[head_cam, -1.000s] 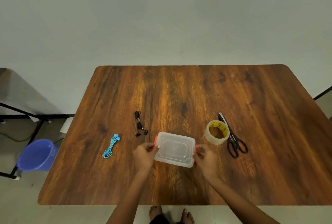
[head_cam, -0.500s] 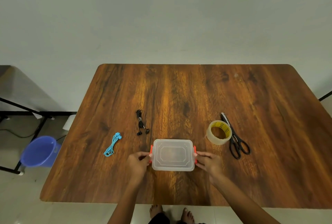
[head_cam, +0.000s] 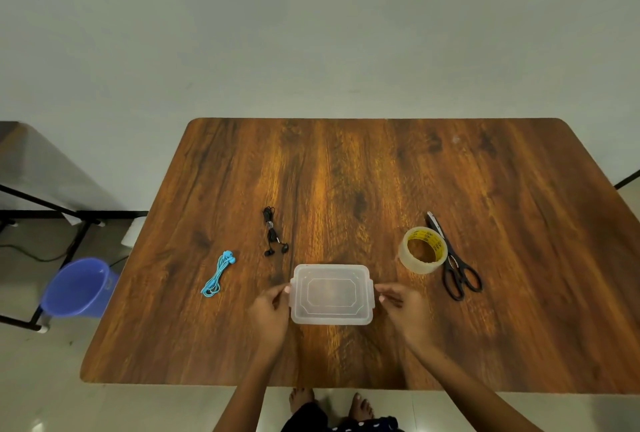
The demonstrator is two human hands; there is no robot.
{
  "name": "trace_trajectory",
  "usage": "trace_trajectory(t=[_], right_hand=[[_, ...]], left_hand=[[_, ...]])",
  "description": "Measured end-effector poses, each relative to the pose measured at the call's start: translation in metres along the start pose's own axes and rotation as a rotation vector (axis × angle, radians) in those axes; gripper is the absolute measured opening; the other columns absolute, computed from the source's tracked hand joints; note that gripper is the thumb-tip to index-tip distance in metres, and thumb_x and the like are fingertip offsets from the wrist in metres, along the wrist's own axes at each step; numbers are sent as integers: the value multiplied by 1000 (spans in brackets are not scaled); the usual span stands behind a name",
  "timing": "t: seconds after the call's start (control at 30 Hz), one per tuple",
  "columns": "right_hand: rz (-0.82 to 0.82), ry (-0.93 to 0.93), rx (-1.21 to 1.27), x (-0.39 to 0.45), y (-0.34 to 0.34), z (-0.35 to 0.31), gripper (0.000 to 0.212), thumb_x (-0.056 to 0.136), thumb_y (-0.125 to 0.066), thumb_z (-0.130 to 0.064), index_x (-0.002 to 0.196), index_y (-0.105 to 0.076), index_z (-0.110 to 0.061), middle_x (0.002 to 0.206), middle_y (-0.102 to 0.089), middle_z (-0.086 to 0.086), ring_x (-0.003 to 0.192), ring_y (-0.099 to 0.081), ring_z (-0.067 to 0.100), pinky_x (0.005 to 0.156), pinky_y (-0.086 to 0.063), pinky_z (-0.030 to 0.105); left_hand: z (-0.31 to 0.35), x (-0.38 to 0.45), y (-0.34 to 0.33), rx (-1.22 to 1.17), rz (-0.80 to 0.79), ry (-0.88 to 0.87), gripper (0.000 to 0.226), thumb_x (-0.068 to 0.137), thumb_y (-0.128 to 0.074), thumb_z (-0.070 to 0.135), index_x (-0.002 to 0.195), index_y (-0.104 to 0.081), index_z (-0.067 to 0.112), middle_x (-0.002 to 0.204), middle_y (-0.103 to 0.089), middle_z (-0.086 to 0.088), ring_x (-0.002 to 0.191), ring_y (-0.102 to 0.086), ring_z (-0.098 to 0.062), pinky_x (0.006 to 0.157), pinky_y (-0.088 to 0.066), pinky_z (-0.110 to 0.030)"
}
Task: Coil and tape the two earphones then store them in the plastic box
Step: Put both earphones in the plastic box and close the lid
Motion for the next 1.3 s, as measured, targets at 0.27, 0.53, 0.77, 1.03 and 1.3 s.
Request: trace_trajectory(t=[0.27,0.53,0.77,1.03,1.3], right_hand=[[-51,53,-32,-5,-6,-8,35,77,-66,11,103,-72,-13,101,-69,-3,90,-64,5,73,-49,10],[55,218,189,4,18,-49,25,79,-70,2,97,-72,-15,99,-68,-2,95,-63,6,77,-52,13],[142,76,257,60,24,-67,12,88,-66,-23,93,-72,-14,85,-73,-1,81,-68,14,68,-57,31],[36,-216,346,106,-5,-40,31,83,-70,-8,113,-60,-3,115,-66,14,109,-61,26,96,-52,45],[-130,-199,286,105,-23,-32,46,89,-63,-10,133,-49,-8,136,-55,7,127,-50,22,98,-44,31]], left_hand=[[-1,5,-9,-122,-8,-4,21,94,-55,14,88,-72,3,83,-72,-9,69,-66,-14,58,-49,-16],[11,29,-4,-431,-18,43,37,98,-44,37,88,-73,17,81,-74,-3,77,-70,-17,65,-55,-27],[48,69,-15,-527,-96,1,56,93,-29,54,108,-67,16,103,-70,4,100,-65,-11,85,-51,-25],[59,103,-43,-384,-339,-88,34,99,-44,17,131,-53,9,130,-57,-4,125,-51,-22,105,-43,-41],[47,94,-51,-126,-417,-194,40,93,-57,20,131,-54,11,137,-54,-7,128,-49,-23,105,-43,-47]])
Point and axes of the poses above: each hand's wrist, its own x-axis towards the middle knuckle, its own y-axis out of the back of the hand, z = x × y, the point moved 8 cm from there along x, towards the middle knuckle
